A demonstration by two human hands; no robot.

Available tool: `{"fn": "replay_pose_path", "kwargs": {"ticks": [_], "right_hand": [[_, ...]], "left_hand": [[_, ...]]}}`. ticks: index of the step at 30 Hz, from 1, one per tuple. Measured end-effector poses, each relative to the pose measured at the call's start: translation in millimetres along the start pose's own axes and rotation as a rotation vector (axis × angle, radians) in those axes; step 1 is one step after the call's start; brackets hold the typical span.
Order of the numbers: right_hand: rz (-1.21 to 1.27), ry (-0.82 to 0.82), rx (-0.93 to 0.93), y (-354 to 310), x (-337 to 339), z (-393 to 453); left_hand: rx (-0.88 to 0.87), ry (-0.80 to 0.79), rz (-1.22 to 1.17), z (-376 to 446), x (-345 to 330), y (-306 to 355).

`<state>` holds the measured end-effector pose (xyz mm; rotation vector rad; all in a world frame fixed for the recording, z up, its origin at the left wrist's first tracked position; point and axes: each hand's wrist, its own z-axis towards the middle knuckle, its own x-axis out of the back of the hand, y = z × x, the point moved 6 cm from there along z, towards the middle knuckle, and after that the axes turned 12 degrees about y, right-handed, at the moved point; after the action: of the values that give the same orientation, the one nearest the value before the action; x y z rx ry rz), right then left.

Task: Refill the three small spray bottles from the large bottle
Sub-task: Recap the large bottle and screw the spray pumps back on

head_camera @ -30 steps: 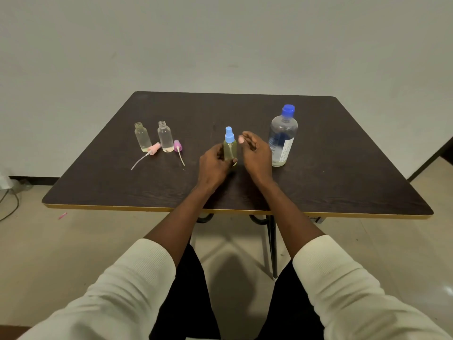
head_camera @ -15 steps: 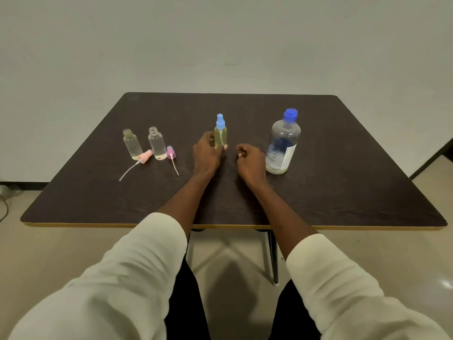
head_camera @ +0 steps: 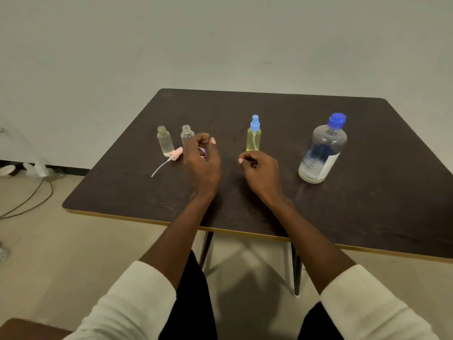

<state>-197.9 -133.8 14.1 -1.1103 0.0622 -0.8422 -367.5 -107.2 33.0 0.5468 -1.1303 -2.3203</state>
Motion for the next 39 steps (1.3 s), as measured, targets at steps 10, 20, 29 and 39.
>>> {"fn": "replay_pose_path", "kwargs": {"ticks": [10,20,29,39], "right_hand": [[-0.012,-0.149,-0.201,-22.7,-95.2,26.4],[-0.099,-0.222,-0.206,-25.8,-116.6,32.0],[-0.223,-0.362,-0.143,-23.8,-105.7,35.4],[-0.378,-0.507,-0.132,-21.4,-88.2,26.8]], "left_hand": [[0.000,-0.125,0.285,37.6,32.2,-32.7],[0.081,-0.150,0.288,42.0,28.8,-38.3],[0.085,-0.236,0.321,44.1,18.2,-57.7],[0.051,-0.346,0.366,43.6,10.2,-63.8]]}}
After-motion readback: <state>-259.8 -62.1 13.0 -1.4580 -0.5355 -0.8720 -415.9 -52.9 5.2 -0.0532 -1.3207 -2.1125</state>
